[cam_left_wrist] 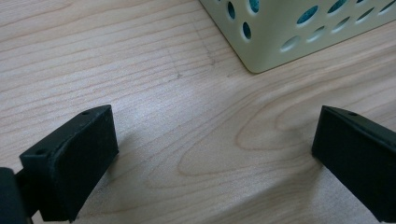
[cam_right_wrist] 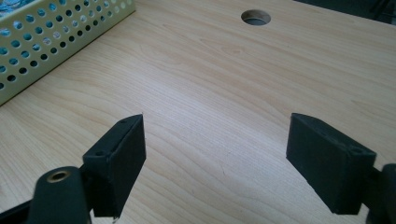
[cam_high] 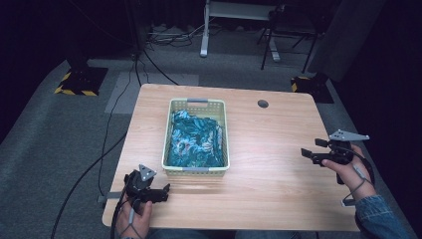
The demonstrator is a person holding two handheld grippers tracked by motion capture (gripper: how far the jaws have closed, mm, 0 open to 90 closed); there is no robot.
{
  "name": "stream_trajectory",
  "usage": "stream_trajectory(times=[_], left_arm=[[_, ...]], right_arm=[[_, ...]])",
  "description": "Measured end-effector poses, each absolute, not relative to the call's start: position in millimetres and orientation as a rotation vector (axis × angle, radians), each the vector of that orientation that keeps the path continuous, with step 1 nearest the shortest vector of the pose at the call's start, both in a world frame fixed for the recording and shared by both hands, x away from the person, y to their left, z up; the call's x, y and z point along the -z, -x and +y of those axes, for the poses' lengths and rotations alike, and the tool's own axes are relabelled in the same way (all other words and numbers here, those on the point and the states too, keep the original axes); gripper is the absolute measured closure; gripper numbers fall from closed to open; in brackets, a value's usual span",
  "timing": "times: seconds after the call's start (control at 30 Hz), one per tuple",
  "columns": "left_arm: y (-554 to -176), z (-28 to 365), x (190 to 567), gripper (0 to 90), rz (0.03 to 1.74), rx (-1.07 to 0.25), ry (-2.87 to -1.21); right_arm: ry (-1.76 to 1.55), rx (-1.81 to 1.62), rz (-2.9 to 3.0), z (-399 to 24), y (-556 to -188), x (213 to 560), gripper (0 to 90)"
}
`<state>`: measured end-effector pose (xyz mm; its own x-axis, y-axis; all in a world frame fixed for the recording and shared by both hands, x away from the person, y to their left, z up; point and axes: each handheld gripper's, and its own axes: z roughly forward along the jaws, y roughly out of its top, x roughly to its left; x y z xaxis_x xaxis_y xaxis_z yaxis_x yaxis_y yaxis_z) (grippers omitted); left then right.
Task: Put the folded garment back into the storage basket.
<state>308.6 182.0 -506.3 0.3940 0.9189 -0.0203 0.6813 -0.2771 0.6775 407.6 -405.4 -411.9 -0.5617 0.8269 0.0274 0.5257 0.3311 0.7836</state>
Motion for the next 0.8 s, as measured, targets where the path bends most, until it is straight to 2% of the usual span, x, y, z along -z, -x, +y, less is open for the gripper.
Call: stream_trajectory(times=[0.8], left_arm=[[-308.4,182.0,506.3,0.3,1.362,-0.507,-2.051]], right_arm=[[-1.265,-1.063,2.238,-420.9,-398.8,448.1,19.7]])
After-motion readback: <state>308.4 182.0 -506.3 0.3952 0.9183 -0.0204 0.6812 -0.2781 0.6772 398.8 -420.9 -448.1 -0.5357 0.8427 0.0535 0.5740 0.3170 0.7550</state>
